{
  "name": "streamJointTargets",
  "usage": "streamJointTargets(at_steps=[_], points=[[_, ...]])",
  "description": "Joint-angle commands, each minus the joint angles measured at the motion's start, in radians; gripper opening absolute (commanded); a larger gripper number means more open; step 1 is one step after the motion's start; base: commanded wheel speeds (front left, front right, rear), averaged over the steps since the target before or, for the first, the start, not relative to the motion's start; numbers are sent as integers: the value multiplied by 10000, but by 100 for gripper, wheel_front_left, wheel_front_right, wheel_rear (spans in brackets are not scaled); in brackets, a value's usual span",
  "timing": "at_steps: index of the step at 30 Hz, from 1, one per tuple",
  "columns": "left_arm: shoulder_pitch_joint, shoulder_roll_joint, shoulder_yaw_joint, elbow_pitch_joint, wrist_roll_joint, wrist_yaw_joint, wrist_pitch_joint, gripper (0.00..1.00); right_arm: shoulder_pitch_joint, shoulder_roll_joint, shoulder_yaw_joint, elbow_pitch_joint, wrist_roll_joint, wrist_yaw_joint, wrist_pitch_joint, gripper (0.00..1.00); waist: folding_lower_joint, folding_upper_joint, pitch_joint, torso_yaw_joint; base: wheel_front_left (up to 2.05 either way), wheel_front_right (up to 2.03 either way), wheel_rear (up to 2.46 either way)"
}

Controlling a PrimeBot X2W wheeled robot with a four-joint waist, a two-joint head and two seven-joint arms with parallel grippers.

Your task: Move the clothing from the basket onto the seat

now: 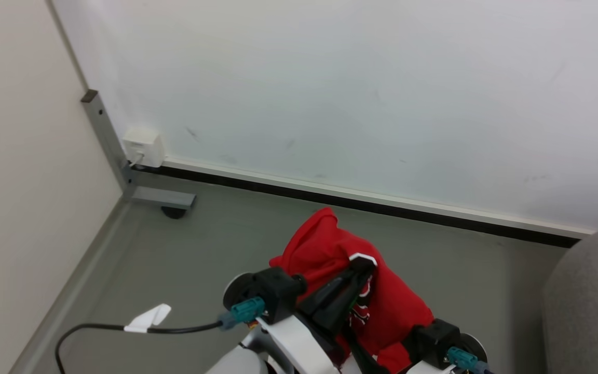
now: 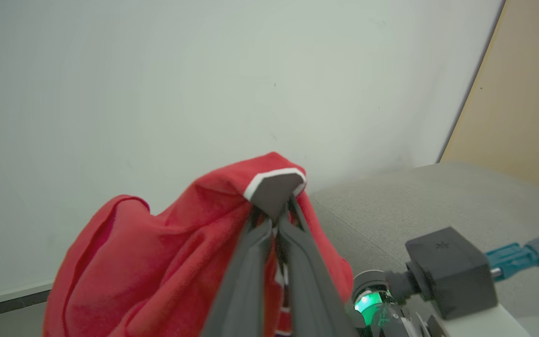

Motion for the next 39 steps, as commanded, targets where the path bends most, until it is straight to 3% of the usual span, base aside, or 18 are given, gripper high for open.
streamJointTargets(at_steps=[1,5,6,7,8,28,29,30,39], points=[[168,-27,-138,-114,-62,-51,67,0,-145,-39,-91,11,-47,-21,7,100,0,0,-24,328,0,0,0],[201,-39,-312,-259,-87,-72,147,0,-165,-39,-304,-148,-187,-21,5,100,0,0,-20,509,0,0,0],[198,-34,-342,-288,-104,-72,154,0,-115,-36,-350,-175,-239,-21,7,49,0,0,-24,552,0,0,0],[183,-8,-352,-306,-124,-71,158,0,-83,-35,-377,-210,-277,-21,7,19,0,0,-28,582,0,0,0],[158,28,-340,-318,-136,-65,174,0,-63,-36,-426,-281,-281,-21,5,0,0,0,-23,603,0,0,0],[31,485,245,71,-390,318,-156,2,166,-35,-590,-932,-518,-21,3,0,0,0,105,-178,0,0,0],[24,499,260,73,-388,337,-171,29,148,-35,-592,-964,-528,-21,3,0,0,0,116,-248,0,0,0],[13,507,268,79,-380,353,-183,100,131,-35,-614,-1000,-537,-21,3,0,0,0,123,-315,0,0,0],[158,665,393,49,-503,486,-325,100,258,-40,-1164,-1295,-732,-21,3,0,0,0,175,-1271,0,0,0]])
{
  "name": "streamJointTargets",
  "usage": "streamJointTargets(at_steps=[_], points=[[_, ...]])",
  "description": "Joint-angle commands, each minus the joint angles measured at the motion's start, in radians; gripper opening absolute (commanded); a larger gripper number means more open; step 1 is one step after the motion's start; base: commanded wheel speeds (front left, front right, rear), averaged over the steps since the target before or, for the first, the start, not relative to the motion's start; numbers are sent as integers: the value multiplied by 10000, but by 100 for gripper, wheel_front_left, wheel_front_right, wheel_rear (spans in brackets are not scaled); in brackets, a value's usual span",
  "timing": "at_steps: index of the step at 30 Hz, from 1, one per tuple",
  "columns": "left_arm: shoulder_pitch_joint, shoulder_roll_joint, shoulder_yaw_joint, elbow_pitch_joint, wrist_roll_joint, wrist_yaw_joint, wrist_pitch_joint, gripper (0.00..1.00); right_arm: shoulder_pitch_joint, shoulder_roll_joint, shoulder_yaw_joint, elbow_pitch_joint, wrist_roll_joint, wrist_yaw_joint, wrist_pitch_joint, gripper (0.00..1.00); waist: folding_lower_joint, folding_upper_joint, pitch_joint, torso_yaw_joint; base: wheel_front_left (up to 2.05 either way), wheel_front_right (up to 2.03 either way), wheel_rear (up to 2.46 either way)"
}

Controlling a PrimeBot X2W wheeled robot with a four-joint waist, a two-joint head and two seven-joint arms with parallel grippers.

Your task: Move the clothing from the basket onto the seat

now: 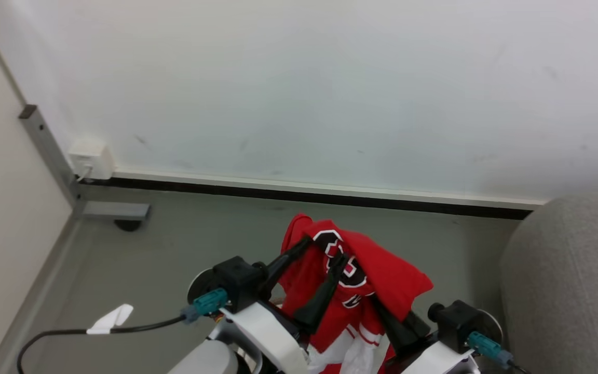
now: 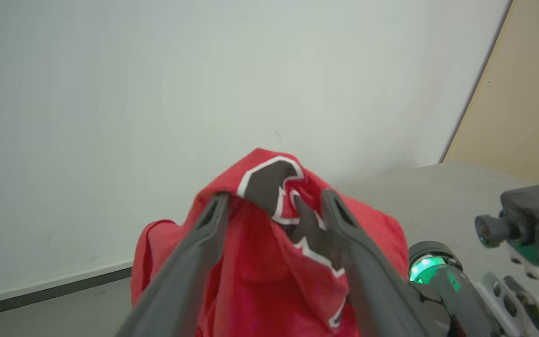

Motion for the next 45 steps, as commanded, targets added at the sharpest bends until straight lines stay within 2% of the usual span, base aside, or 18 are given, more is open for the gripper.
streamJointTargets(at_steps=[1,16,22,28,36,45], points=[[139,104,38,-6,-177,36,-106,100,98,-45,-194,-75,-96,-21,-1,0,-1,-1,43,-398,0,0,0],[388,441,39,123,77,8,-668,100,355,-65,-2788,-1160,-1310,-21,-1,0,-1,-1,429,-3521,0,0,0],[423,533,-37,236,310,48,-762,100,526,-152,-3349,-1710,-1682,-21,-1,0,-1,-1,542,-4875,0,0,0],[413,491,-42,365,346,59,-831,100,701,-191,-3725,-2030,-1834,-21,-1,0,-1,-1,661,-5912,0,0,0],[294,569,-79,424,473,69,-871,100,722,-196,-3877,-2314,-1837,-21,-1,0,-1,-1,967,-6669,0,0,0],[57,714,-171,328,688,-23,-905,100,282,-408,-4216,-2567,-1989,-22,-3,0,-1,-1,1367,-6559,0,0,0]])
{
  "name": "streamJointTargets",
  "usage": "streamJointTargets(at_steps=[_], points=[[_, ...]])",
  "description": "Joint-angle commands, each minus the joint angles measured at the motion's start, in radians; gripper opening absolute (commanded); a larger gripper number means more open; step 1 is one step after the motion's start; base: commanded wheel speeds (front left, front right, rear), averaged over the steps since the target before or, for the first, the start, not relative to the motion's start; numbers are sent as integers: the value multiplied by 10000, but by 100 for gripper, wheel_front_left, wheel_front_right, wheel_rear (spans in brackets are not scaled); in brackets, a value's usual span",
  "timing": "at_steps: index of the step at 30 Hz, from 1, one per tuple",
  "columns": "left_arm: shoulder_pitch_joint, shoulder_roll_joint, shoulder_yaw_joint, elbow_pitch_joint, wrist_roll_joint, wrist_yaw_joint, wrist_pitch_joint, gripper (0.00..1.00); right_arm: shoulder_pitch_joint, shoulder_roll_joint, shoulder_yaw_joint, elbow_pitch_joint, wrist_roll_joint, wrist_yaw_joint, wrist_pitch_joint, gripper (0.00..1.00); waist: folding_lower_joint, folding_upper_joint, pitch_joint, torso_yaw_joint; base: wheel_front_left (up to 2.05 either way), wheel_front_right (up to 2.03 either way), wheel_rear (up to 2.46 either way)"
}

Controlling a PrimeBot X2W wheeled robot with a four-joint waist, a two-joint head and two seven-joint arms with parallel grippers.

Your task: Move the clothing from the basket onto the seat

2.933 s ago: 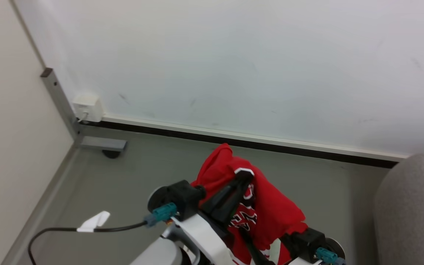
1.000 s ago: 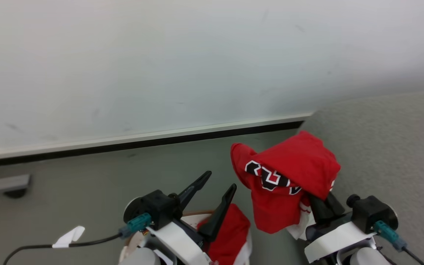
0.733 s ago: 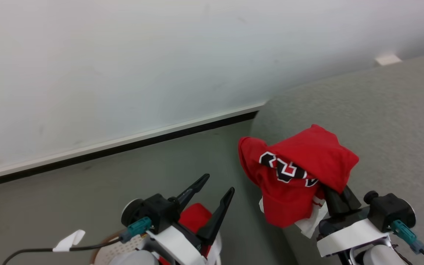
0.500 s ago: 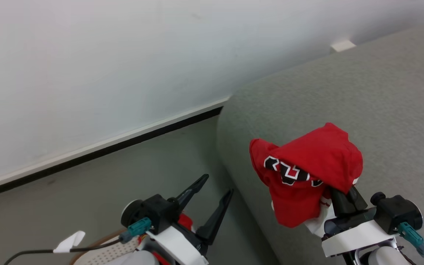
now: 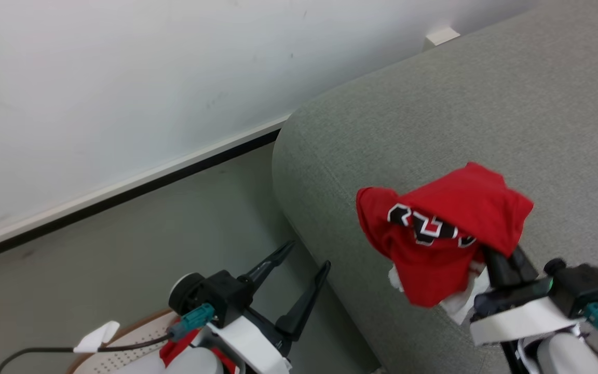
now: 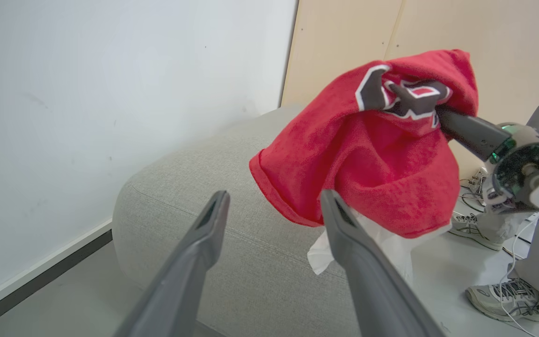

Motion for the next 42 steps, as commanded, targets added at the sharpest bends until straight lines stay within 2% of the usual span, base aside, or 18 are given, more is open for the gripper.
streamJointTargets(at_steps=[1,5,9,14,20,23,30,36,37,38,39,40,42], points=[[-135,171,11,-76,176,-23,-22,100,-470,-190,-92,-98,-64,-22,-3,0,-1,-1,211,172,0,0,0],[-363,381,-44,-365,379,-83,71,100,-1373,-661,-91,274,-147,-22,1,0,-1,-1,838,567,0,0,0],[-524,811,52,-944,497,-28,275,100,-2795,-1338,-11,941,-235,-22,238,0,-1,-1,1634,1022,0,0,0],[-768,1306,140,-1554,686,-85,540,100,-4221,-1821,-191,1724,-131,-22,609,0,-1,-1,2619,1583,0,0,0],[-1143,1762,289,-2163,704,-188,680,100,-5978,-2589,-1022,3200,-588,-22,1079,0,-1,-1,3882,2421,0,0,0],[-1349,1912,378,-2350,667,-244,712,100,-6677,-3013,-1964,3864,-1216,-22,1206,0,-1,-1,4461,2822,0,0,0],[-1521,2471,667,-2353,560,-325,562,100,-7396,-2975,-3220,5056,-3723,-23,2312,0,-1,-1,5240,3252,0,0,0],[-1515,2502,957,-2230,304,-224,335,100,-7418,-2632,-3684,6018,-4663,-22,4032,0,-1,-1,5198,3286,0,0,0],[-1505,2477,986,-2205,272,-200,308,100,-7451,-2582,-3696,6111,-4734,-22,4124,6,-1,-1,5135,3275,0,0,0],[-1485,2456,1003,-2164,256,-187,305,100,-7465,-2538,-3698,6183,-4786,-22,4162,18,-1,-1,5060,3263,0,0,0],[-1463,2446,1017,-2120,207,-168,278,100,-7465,-2507,-3671,6227,-4826,-22,4174,53,-1,-1,4980,3246,0,0,0],[-1429,2435,1028,-2067,201,-163,250,100,-7442,-2480,-3619,6271,-4871,-22,4147,100,-1,-1,4869,3224,0,0,0],[-1317,2385,1035,-1929,132,-129,193,100,-7328,-2416,-3489,6349,-4855,-22,4055,100,-1,-1,4568,3178,0,0,0]])
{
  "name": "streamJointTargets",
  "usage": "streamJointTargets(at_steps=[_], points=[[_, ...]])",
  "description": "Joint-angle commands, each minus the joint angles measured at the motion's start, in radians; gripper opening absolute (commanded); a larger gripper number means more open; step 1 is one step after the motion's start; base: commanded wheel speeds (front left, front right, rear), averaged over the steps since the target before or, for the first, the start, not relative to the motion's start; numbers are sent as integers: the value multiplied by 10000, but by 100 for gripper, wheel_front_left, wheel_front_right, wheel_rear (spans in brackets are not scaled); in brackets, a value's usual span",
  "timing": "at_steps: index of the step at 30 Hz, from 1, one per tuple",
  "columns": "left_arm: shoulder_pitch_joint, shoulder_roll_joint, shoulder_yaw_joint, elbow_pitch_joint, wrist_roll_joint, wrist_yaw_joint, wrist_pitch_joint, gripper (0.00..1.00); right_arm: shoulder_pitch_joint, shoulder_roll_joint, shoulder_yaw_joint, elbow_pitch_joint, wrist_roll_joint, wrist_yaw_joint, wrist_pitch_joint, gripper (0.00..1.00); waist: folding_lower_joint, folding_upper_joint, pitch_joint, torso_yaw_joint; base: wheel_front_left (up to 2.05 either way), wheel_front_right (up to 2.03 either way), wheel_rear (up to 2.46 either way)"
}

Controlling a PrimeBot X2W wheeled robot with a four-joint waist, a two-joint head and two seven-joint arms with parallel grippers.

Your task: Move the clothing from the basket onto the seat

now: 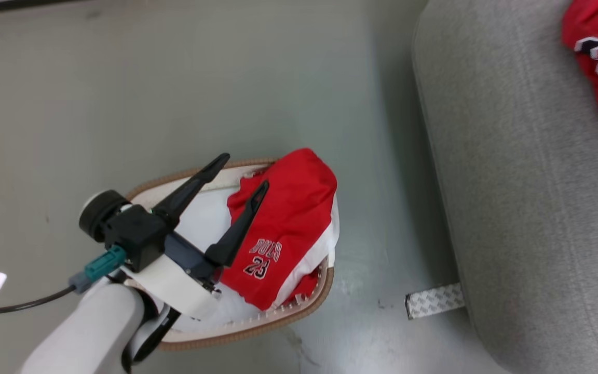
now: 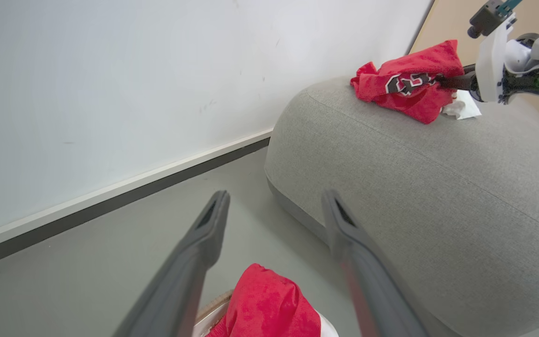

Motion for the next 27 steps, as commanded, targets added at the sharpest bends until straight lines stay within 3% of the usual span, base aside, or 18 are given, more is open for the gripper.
streamJointTargets(at_steps=[1,7,12,20,27], points=[[155,-49,9,118,-125,43,-105,100,120,11,111,100,1,-23,-71,100,-1,0,-412,-74,0,0,0],[709,-257,37,788,-370,167,-250,100,548,-122,1243,566,549,-22,113,100,-1,0,-2022,-76,0,0,0],[1221,-466,377,1298,-628,509,-341,100,955,-303,2867,73,1716,-22,-679,100,-1,0,-3449,42,0,0,0],[1929,-820,1138,1879,-986,1061,-397,100,2917,-753,3921,-2393,4545,-22,-2285,100,-1,0,-5147,753,0,0,0],[3037,-1185,2457,1813,-605,1481,-402,100,5728,-339,3528,-4675,5345,-22,-3365,100,-1,0,-5943,1426,0,0,0]])
